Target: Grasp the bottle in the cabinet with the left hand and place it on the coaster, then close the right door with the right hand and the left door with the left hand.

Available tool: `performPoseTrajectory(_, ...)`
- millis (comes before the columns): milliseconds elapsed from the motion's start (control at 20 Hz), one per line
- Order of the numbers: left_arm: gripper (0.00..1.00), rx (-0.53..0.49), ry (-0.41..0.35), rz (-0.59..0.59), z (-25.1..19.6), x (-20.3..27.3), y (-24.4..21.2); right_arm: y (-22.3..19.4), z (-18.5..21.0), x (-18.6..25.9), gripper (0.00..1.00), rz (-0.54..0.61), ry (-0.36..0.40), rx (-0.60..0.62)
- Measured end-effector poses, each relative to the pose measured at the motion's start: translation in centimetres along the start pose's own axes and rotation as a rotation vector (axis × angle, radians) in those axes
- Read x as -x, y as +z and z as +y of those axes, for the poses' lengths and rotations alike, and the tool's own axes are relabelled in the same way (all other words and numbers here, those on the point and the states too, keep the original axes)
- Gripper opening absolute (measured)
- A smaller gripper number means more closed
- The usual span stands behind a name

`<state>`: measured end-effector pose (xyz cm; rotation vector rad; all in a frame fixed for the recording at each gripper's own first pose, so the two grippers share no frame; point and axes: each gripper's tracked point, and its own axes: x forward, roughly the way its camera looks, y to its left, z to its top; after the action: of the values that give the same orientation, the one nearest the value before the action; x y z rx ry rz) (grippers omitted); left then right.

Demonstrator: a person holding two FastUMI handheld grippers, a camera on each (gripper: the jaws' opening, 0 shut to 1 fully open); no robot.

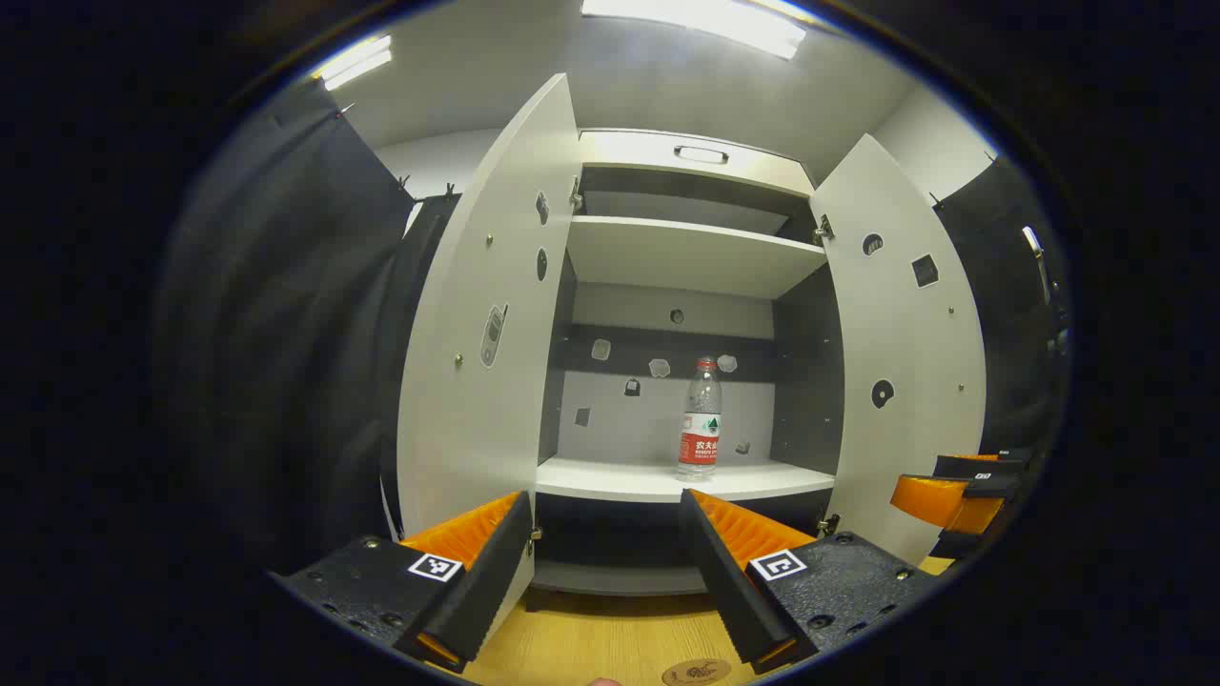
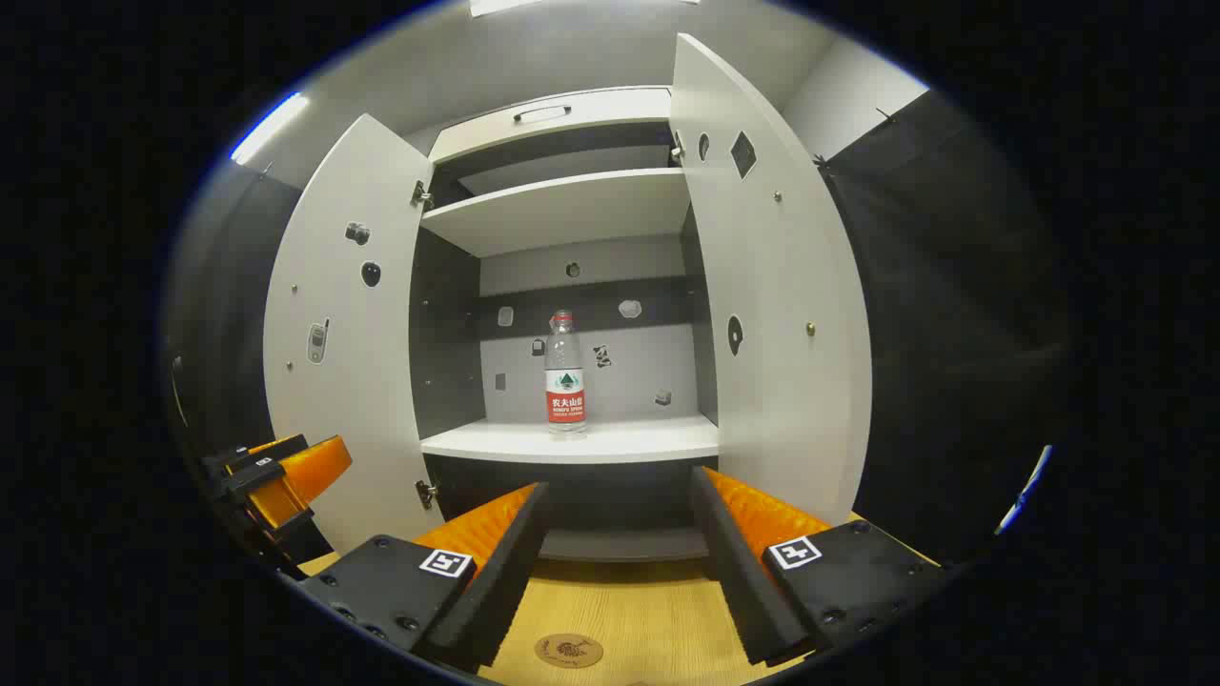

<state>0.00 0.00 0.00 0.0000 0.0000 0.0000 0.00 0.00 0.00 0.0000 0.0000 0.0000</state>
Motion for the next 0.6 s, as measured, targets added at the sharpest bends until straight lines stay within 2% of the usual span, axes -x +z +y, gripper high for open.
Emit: performPoseTrajectory(600, 0.94, 0.026, 0.018, 0.031, 1.5, -0.6, -1.2, -0.6, 1.0, -1.3, 0.97, 0.022, 0.005, 0.000)
